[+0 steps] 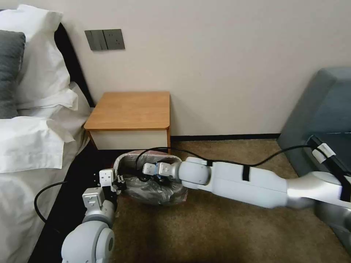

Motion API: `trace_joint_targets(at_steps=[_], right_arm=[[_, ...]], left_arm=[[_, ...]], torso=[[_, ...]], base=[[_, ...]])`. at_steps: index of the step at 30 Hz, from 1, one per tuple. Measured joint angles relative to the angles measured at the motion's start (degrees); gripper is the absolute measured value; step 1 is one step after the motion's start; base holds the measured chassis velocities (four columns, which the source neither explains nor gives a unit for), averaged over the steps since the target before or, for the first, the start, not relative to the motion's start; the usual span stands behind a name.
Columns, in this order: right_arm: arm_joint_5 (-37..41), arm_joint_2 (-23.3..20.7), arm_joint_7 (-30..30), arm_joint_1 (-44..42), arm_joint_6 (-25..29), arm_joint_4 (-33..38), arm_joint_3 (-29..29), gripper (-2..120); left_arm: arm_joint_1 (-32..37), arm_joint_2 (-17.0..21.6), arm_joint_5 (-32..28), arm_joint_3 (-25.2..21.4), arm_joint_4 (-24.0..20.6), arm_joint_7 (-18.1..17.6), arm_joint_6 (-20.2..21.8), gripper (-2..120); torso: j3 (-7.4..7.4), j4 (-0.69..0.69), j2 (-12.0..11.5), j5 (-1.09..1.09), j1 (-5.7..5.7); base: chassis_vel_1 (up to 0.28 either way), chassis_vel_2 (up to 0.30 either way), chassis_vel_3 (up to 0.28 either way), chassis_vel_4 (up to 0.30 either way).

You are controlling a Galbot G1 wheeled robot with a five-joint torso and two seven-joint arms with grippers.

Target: Pick up the garbage bag from the table and place it over the trash can.

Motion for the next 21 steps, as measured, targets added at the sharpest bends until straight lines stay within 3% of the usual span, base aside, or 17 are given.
trace_joint_targets(at_steps=[1, 5, 9, 12, 13, 16, 17, 19, 20, 21], right_arm=[[0.0, 0.0, 0.0, 0.0, 0.0, 0.0, 0.0, 0], [-0.21, -8.43, -1.11, -8.46, 1.87, 9.52, 9.68, 0], [-0.21, -12.41, -1.11, -14.97, 3.74, 14.29, 16.15, 0], [0.09, -15.89, 1.43, -22.26, 5.68, 20.77, 24.36, 5], [0.09, -15.89, 1.43, -22.26, 5.68, 20.77, 24.36, 5], [-1.05, -16.29, 3.43, -31.41, 6.2, 24.75, 33.96, 18], [-1.05, -16.29, 3.43, -31.41, 6.2, 24.75, 33.96, 18], [-1.86, -14.44, 5.49, -41.18, 7.39, 25.55, 42.14, 30], [-1.86, -14.44, 5.49, -41.18, 7.39, 25.55, 42.14, 30], [-1.98, -12.88, 6.34, -45.35, 8.0, 25.55, 46.45, 35]], left_arm=[[0.0, 0.0, 0.0, 0.0, 0.0, 0.0, 0.0, 3], [-0.33, 0.03, -2.02, -0.05, 1.22, -0.48, 0.73, 3], [-0.31, 0.26, -4.22, -0.15, 1.56, -0.79, 1.42, 3], [-0.27, 0.97, -9.93, -0.49, 1.59, -1.43, 3.26, 3], [-0.27, 0.97, -9.93, -0.49, 1.59, -1.43, 3.26, 3], [-0.16, 1.5, -14.96, -0.72, 1.55, -1.91, 5.3, 3], [-0.16, 1.5, -14.96, -0.72, 1.55, -1.91, 5.3, 3], [0.15, 1.97, -16.71, -0.8, 1.81, -1.27, 6.64, 3], [0.15, 1.97, -16.71, -0.8, 1.81, -1.27, 6.64, 3], [0.24, 2.13, -17.08, -0.72, 2.11, -0.75, 6.97, 3]], torso=[[0.0, 0.0, 0.0, 0.0, 0.0], [0.0, -0.01, 0.0, 0.01, 0.0], [0.0, -0.02, 0.0, 0.01, -0.01], [-0.01, -0.01, 0.0, 0.0, -0.01], [-0.01, -0.01, 0.0, 0.0, -0.01], [-0.01, 0.01, 0.0, -0.02, -0.01], [-0.01, 0.01, 0.0, -0.02, -0.01], [0.0, 0.0, 0.0, 0.02, 0.0], [0.0, 0.0, 0.0, 0.02, 0.0], [-0.01, 0.01, 0.01, -0.01, -0.01]], base=[[0.0, 0.0, 0.0, 0.0], [0.0, 0.0, 0.0, 0.0], [0.0, 0.0, 0.0, 0.0], [0.0, 0.0, 0.0, 0.0], [0.0, 0.0, 0.0, 0.0], [0.0, 0.0, 0.0, 0.0], [0.0, 0.0, 0.0, 0.0], [0.0, 0.0, 0.0, 0.0], [0.0, 0.0, 0.0, 0.0], [0.0, 0.0, 0.0, 0.0]])
